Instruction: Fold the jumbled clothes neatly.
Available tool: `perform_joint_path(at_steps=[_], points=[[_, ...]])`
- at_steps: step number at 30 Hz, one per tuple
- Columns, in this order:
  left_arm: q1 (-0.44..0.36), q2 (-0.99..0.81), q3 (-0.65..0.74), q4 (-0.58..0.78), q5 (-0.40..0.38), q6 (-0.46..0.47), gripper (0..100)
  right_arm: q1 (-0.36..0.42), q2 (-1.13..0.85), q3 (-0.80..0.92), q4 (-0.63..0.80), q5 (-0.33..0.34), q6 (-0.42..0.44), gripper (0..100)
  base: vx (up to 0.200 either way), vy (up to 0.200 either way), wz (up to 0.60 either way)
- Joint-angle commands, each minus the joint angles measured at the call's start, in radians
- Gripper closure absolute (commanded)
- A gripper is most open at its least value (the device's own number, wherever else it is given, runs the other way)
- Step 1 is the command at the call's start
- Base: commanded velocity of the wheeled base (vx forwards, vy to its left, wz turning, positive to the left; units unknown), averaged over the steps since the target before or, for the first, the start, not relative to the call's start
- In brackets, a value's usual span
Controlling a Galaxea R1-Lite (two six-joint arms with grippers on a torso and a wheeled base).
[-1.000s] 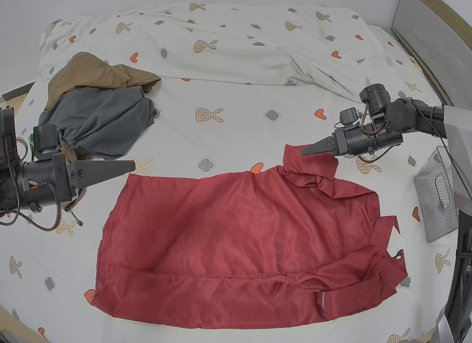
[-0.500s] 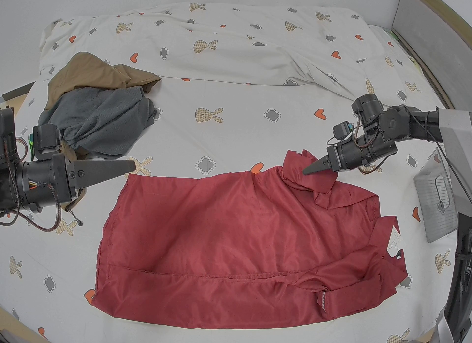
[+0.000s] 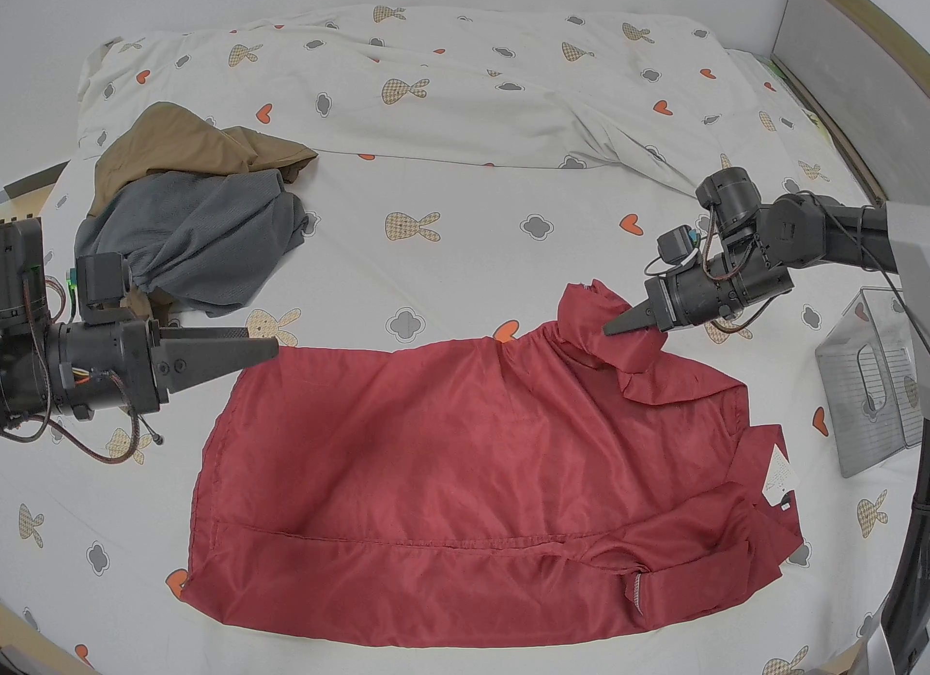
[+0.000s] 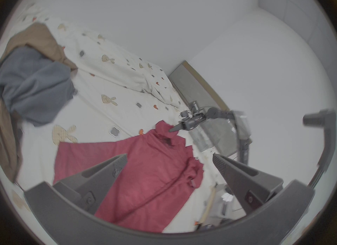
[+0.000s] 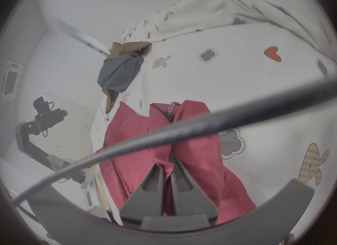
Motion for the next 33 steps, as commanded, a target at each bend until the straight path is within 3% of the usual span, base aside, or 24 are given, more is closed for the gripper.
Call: perform_joint_path(at_steps=[1, 3, 5, 6, 8, 23, 33], points=[[0.003, 0.091, 0.025, 0.003, 0.141, 0.185, 0, 0.043, -0.150, 0.074, -0.001, 0.001, 0.000, 100, 0.000, 0.000, 0.00], [-0.002, 0.120, 0.031, 0.000, 0.303, 0.259, 0, 0.062, -0.176, 0.104, -0.001, 0.000, 0.000, 100, 0.000, 0.000, 0.00], [-0.003, 0.148, 0.028, -0.003, 0.388, 0.331, 0, 0.079, -0.185, 0.118, -0.001, -0.003, 0.002, 100, 0.000, 0.000, 0.00], [-0.003, 0.151, 0.028, -0.003, 0.391, 0.338, 0, 0.080, -0.185, 0.120, -0.001, -0.003, 0.002, 100, 0.000, 0.000, 0.00], [0.018, 0.188, 0.003, -0.005, 0.394, 0.438, 0, 0.099, -0.199, 0.123, -0.001, -0.005, 0.003, 100, 0.000, 0.000, 0.00], [0.052, 0.545, -0.299, 0.000, 0.391, 0.651, 0, 0.117, -0.251, 0.193, -0.001, -0.048, 0.005, 100, 0.000, 0.000, 0.00], [0.048, 0.703, -0.406, 0.000, 0.386, 0.665, 0, 0.114, -0.292, 0.251, -0.004, -0.048, 0.003, 100, 0.000, 0.000, 0.00]])
